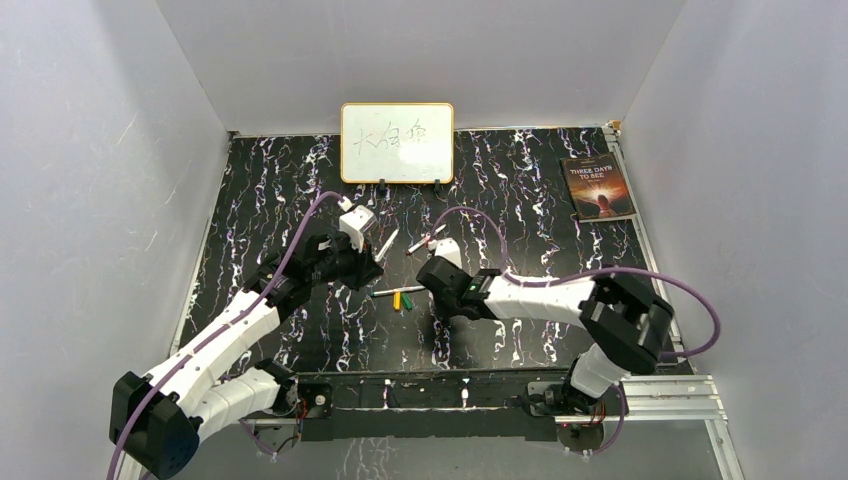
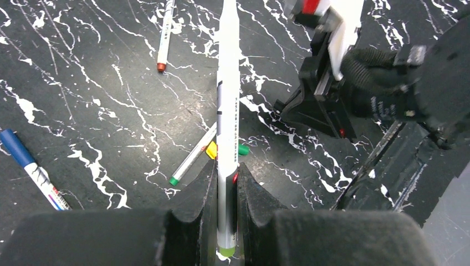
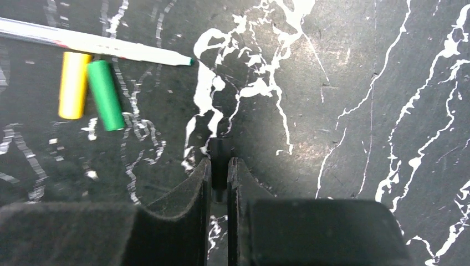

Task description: Insert the pens into the pen caps

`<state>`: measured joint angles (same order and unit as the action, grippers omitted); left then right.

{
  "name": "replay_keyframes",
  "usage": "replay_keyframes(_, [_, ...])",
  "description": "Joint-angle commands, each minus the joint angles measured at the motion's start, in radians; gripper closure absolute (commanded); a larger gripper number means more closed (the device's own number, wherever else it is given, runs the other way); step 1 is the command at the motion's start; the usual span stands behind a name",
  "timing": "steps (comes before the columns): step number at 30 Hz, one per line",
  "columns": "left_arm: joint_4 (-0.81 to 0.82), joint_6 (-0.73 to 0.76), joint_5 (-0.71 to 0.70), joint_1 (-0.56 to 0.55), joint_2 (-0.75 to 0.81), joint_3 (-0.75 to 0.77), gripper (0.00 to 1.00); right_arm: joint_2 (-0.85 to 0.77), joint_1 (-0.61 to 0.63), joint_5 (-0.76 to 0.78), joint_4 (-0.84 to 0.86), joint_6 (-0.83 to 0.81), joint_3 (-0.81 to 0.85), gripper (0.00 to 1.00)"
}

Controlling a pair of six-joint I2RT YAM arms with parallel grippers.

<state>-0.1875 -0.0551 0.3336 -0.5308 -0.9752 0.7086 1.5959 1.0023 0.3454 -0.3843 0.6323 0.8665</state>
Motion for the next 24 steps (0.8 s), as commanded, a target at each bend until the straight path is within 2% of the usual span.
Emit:
replay_keyframes(1, [0.045, -0.059, 0.094, 0.007, 0.028, -0.016, 1.00, -0.193, -0.059, -0.109, 0.168, 0.056, -0.051, 1.00])
replay_keyframes(4, [0.186, -0.196, 0.187, 0.006, 0.062, -0.083, 1.00, -0.360, -0.135, -0.217, 0.327, 0.158, -0.135, 1.00])
replay_keyframes(7, [0.450, -0.482, 0.220, -0.013, 0.100, -0.200, 1.00, -0.537, -0.158, -0.175, 0.471, 0.246, -0.220, 1.00])
replay_keyframes(9, [0.589, -0.601, 0.167, -0.085, 0.129, -0.281, 1.00, -0.616, -0.175, -0.137, 0.532, 0.276, -0.243, 1.00])
replay_keyframes(12, [0.654, -0.664, 0.043, -0.221, 0.138, -0.297, 1.00, -0.645, -0.210, -0.134, 0.533, 0.276, -0.206, 1.00])
replay_keyframes(14, [0.730, -0.726, 0.018, -0.273, 0.110, -0.300, 1.00, -0.634, -0.233, -0.164, 0.544, 0.284, -0.182, 1.00])
replay_keyframes(17, [0.870, -0.811, -0.020, -0.324, 0.069, -0.310, 1.00, -0.628, -0.255, -0.187, 0.628, 0.324, -0.187, 1.00])
replay_keyframes(21, [0.874, -0.824, -0.091, -0.356, 0.065, -0.288, 1.00, -0.625, -0.275, -0.198, 0.662, 0.357, -0.177, 1.00])
replay_keyframes(24, [0.868, -0.828, -0.084, -0.354, 0.044, -0.287, 1.00, -0.622, -0.282, -0.245, 0.690, 0.372, -0.179, 1.00])
